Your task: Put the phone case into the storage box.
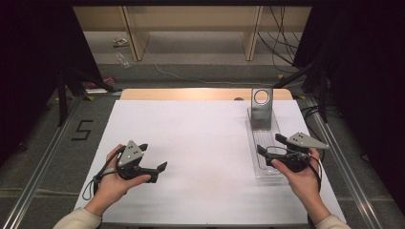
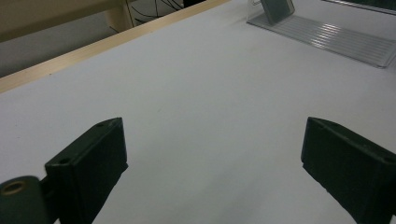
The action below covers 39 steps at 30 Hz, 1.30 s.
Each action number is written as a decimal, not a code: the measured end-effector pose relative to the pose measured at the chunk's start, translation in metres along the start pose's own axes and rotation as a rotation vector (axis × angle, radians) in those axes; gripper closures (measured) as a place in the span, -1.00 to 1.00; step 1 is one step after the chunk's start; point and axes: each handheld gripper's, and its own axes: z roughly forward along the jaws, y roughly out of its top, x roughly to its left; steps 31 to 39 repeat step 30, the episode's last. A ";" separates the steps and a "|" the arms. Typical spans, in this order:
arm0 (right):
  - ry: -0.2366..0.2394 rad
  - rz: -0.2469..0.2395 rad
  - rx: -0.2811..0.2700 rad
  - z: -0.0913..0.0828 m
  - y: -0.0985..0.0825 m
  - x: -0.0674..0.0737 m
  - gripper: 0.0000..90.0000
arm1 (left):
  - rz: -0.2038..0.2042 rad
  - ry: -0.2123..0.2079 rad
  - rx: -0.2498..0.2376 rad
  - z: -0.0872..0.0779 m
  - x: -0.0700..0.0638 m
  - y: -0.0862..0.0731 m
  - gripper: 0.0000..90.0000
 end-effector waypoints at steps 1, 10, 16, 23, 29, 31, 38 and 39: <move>0.002 -0.001 0.001 0.000 -0.001 0.000 -0.64 | -0.002 0.001 0.000 0.000 0.000 0.000 -0.86; 0.016 -0.010 0.009 -0.002 -0.007 0.002 -0.64 | -0.003 0.000 0.002 0.001 0.000 -0.001 -0.86; 0.018 -0.014 0.011 -0.003 -0.010 0.004 -0.64 | -0.002 0.001 0.004 0.001 0.000 -0.001 -0.85; 0.025 -0.022 0.005 -0.003 -0.011 0.003 -0.64 | 0.000 0.002 0.005 0.002 0.000 -0.001 -0.86; 0.037 -0.027 0.006 -0.001 -0.012 0.005 -0.64 | 0.000 0.001 0.006 0.002 0.001 -0.001 -0.86; 0.038 -0.031 0.010 -0.001 -0.013 0.005 -0.64 | 0.000 0.002 0.007 0.002 0.001 -0.002 -0.85; 0.038 -0.031 0.010 -0.001 -0.013 0.005 -0.64 | 0.000 0.002 0.007 0.002 0.001 -0.002 -0.85; 0.038 -0.031 0.010 -0.001 -0.013 0.005 -0.64 | 0.000 0.002 0.007 0.002 0.001 -0.002 -0.85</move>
